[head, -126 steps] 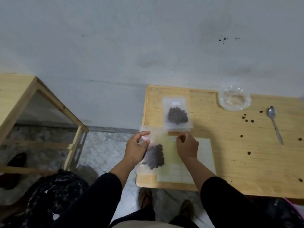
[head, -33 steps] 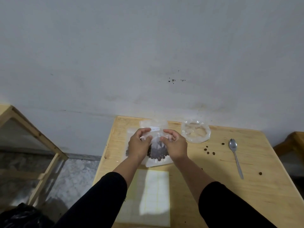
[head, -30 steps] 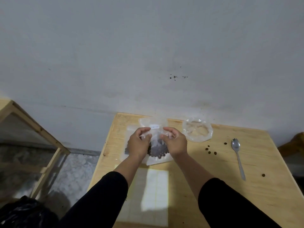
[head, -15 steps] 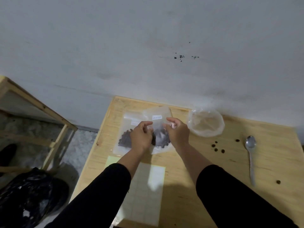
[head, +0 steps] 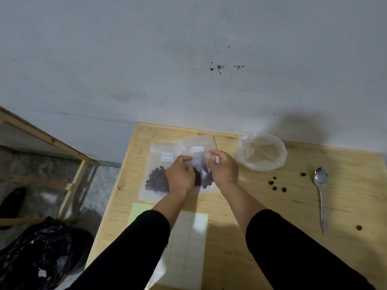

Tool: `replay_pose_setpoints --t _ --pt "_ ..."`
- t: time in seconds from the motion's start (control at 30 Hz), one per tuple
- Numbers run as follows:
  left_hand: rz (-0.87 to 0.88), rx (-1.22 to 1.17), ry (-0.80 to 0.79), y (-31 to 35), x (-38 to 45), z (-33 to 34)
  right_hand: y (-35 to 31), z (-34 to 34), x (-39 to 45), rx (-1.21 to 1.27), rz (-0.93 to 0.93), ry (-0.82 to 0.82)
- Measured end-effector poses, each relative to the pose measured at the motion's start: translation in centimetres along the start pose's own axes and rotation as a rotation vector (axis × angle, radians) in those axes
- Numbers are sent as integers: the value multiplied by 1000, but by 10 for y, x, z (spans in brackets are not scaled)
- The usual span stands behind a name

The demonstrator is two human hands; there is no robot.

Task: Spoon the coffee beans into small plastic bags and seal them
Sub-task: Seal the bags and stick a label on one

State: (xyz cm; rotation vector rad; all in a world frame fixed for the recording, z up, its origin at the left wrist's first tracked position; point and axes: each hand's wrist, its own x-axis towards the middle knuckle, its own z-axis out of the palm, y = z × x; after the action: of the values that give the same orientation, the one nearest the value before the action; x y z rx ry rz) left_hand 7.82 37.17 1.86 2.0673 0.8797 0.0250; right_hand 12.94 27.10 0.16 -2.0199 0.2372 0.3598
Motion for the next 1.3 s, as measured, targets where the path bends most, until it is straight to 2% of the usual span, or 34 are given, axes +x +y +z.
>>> replay_pose_setpoints --t 0.43,0.77,0.93,1.03,1.2,1.3 --pt "-9 -10 28 -4 1 -3 5 2 -4 -10 -4 40" --pt "-48 -92 -19 0 1 -8 -5 -5 -11 173 30 104" --pt "-40 -114 69 -5 4 -25 -11 13 -22 158 8 116" --pt "5 -57 125 -24 10 -43 -15 39 -34 148 -35 85" --pt "16 25 125 -63 18 -68 -13 74 -58 138 -54 -44" --pt "62 82 81 -75 18 -76 -13 77 -67 -26 -149 -89"
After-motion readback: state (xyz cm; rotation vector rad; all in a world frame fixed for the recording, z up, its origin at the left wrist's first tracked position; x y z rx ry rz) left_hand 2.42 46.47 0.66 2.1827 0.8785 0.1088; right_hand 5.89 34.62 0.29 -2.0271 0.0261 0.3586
